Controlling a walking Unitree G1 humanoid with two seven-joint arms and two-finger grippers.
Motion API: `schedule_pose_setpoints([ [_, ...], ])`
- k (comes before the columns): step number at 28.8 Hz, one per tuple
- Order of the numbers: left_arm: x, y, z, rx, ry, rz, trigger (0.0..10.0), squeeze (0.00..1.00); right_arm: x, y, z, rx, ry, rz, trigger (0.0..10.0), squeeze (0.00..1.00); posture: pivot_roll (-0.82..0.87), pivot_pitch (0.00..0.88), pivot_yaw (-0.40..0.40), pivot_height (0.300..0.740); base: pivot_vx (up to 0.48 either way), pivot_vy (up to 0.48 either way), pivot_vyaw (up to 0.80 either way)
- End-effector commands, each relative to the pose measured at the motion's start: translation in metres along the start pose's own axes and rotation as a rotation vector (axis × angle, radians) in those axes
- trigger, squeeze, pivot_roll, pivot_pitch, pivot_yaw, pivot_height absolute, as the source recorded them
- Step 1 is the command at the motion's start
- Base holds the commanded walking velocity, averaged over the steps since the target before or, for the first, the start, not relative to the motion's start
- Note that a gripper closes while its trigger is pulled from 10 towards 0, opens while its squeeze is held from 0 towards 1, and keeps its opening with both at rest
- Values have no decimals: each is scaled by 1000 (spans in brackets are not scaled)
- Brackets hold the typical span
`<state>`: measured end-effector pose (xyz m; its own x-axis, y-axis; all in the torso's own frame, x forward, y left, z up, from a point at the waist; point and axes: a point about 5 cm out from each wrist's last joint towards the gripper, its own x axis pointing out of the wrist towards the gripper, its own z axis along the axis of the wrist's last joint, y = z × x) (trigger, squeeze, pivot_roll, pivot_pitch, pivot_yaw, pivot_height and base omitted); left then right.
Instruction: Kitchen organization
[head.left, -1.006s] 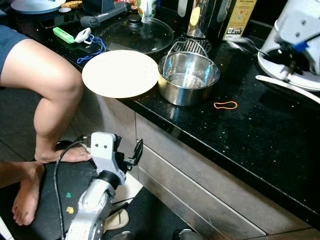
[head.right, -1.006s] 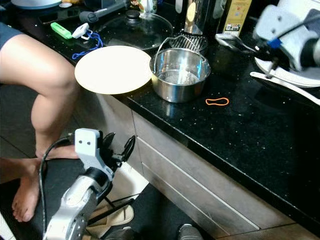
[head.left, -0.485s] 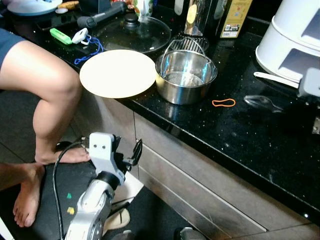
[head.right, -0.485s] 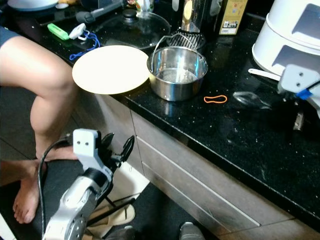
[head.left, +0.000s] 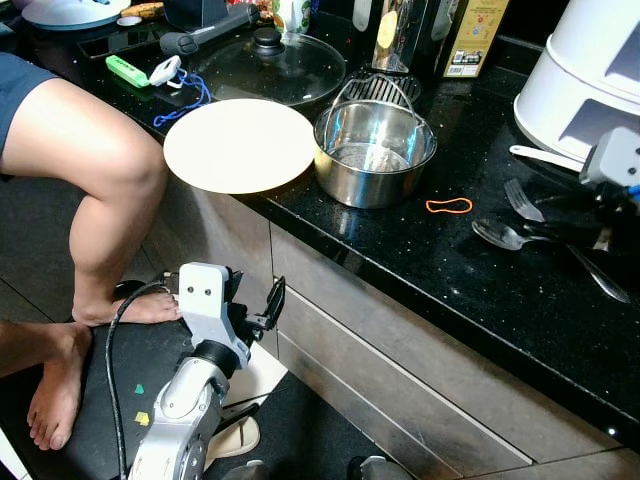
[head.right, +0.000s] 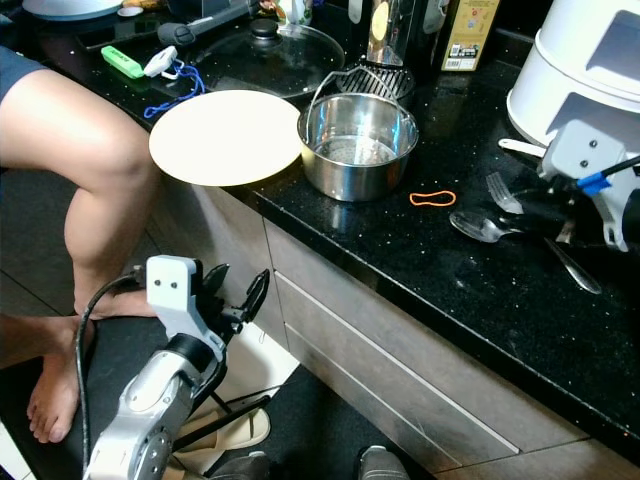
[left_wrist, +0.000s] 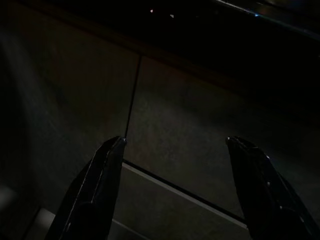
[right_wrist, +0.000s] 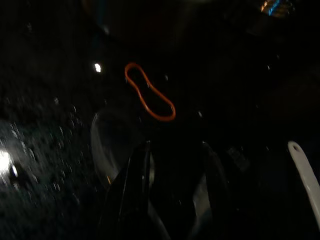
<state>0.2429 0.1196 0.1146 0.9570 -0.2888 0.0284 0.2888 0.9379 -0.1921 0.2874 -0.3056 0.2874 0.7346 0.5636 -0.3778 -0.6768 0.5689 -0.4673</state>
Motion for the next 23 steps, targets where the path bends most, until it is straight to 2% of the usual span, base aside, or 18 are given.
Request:
schedule_pose_setpoints([
  [1,-1,-1,-2,-1,13,-5,10000,0,-4,3,8,54,-114,2,10000,0,-15,130,-29,740,0,0,0],
  [4,-1,-1,-2,1,14,-9,10000,0,-5,4,10,85,-153,11,10000,0,-18,128,-30,740,0,0,-475],
  [8,-2,-2,0,22,8,-20,10000,0,-6,0,2,92,-80,-57,10000,0,-22,122,-32,740,0,0,-717],
  [15,-2,-5,1,46,10,-36,10000,0,-10,0,2,96,-57,-85,10000,0,-26,116,-31,740,0,0,-712],
  [20,-2,-8,0,64,17,-54,10000,0,-13,4,6,99,-68,-59,10000,0,-31,112,-29,740,0,0,-715],
  [23,-1,-16,1,111,15,-116,10000,0,-13,9,11,96,-102,-8,10000,0,-34,108,-29,740,0,0,0],
])
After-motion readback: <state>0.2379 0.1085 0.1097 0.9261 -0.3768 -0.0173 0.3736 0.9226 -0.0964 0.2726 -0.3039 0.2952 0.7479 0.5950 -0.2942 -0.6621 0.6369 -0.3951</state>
